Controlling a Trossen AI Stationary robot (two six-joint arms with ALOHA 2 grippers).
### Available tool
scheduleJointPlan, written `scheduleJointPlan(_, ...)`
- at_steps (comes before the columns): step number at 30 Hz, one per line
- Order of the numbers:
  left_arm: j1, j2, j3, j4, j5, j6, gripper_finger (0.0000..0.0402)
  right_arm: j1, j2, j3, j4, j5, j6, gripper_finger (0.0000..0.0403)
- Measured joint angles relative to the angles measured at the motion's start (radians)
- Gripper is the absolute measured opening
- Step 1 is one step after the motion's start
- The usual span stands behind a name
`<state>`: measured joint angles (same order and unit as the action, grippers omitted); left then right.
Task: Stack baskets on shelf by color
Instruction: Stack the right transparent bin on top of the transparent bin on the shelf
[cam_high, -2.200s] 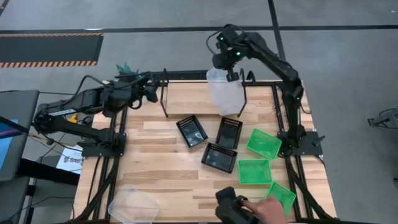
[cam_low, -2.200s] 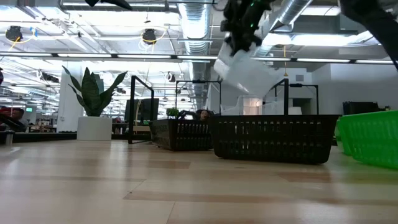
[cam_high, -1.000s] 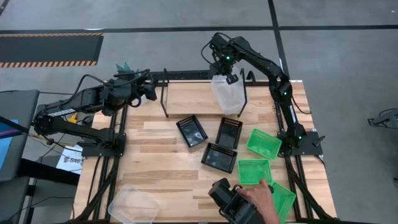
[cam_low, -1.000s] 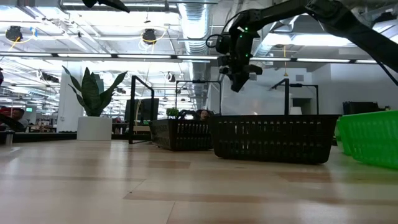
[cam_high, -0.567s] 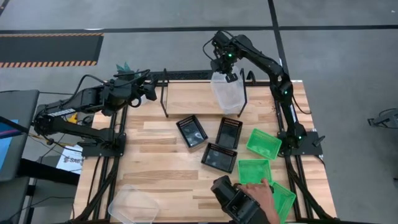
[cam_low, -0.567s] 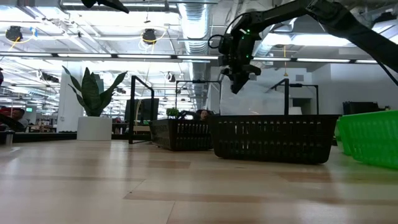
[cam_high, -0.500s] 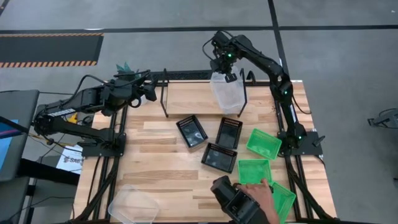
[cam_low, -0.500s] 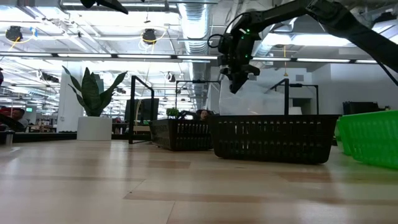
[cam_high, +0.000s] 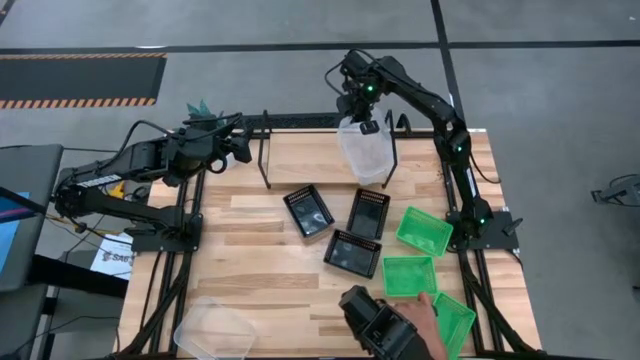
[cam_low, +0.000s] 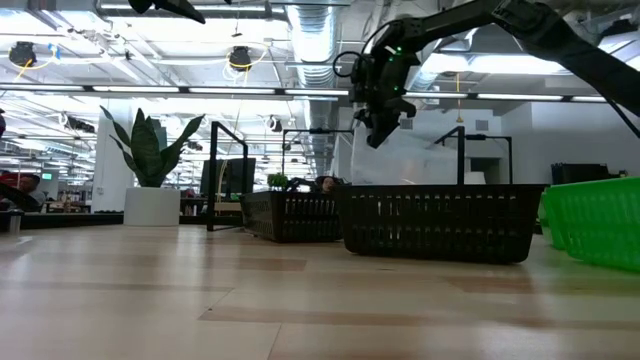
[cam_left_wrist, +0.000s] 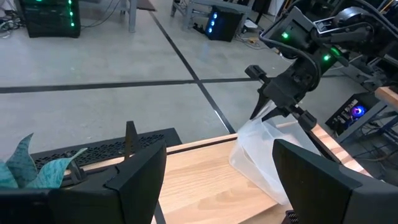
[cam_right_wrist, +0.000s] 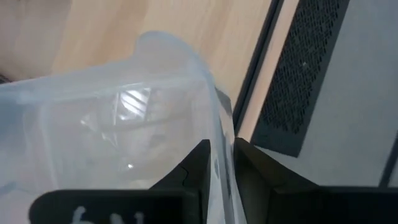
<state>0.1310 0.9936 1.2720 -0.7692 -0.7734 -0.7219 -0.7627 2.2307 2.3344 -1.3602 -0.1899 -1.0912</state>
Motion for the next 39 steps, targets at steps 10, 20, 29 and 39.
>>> scheduleJointPlan(10, 0.0, 0.0, 0.0, -0.006, 0.0, 0.0, 0.0283, 0.0, 0.0, 0.0, 0.003, -0.051, -0.012, 0.009)
scheduleJointPlan(20, 0.036, 0.0, 0.0, -0.005, 0.003, 0.005, 0.0283, 0.01, -0.006, 0.0, -0.006, -0.051, 0.069, 0.0091)
scheduleJointPlan(29, 0.092, 0.0, 0.0, -0.005, 0.072, 0.007, 0.0283, 0.01, -0.018, 0.019, 0.059, -0.049, 0.17, 0.0143)
scheduleJointPlan(39, 0.128, 0.0, 0.0, -0.005, 0.089, 0.032, 0.0283, 0.008, -0.072, 0.02, 0.031, -0.043, 0.178, 0.0218)
